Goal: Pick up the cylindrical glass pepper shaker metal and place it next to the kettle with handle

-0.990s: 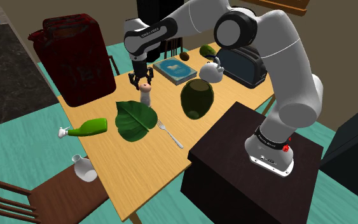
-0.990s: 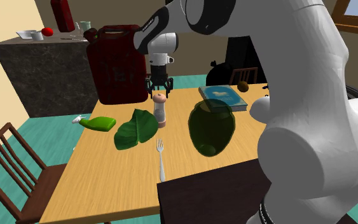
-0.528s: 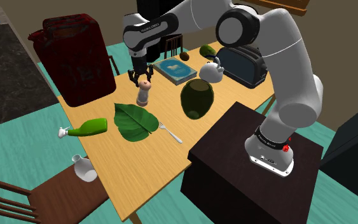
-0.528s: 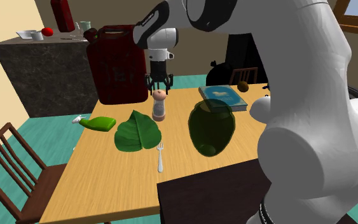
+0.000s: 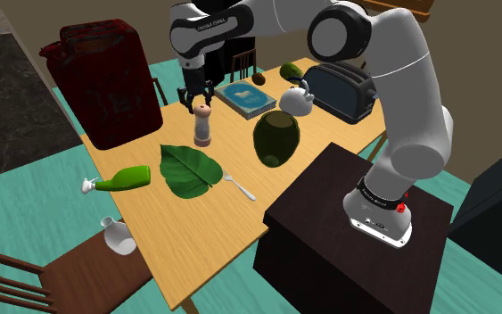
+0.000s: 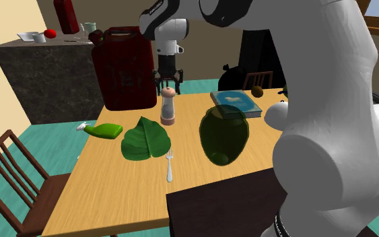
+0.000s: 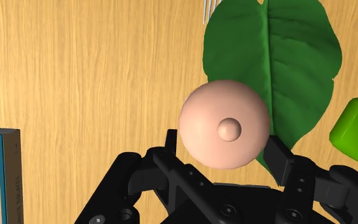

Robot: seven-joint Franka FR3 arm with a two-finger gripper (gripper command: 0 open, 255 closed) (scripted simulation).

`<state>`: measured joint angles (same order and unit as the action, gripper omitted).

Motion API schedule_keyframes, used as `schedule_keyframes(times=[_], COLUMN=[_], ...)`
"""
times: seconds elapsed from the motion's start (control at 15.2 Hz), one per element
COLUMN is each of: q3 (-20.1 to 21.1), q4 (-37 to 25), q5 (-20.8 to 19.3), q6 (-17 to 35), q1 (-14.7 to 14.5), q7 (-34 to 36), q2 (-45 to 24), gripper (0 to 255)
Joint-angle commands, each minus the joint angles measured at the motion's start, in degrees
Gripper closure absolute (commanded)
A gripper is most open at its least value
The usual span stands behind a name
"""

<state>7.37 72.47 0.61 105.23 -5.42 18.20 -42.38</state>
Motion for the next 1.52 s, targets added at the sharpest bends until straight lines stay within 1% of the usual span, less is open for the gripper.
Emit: schedule_keyframes(times=[0.0,0.79,1.45], q3=[0.0,0.2,0.3], q4=[-0.9,-6.7,-14.7], q5=[0.0,0.2,0.2], q6=[-1.4,-9.3,-17.1], q1=[0.0,0.0,-0.3], q7=[0.0,0.5,0.9], q2=[0.5,2.6,2.4], gripper=[255,255,255])
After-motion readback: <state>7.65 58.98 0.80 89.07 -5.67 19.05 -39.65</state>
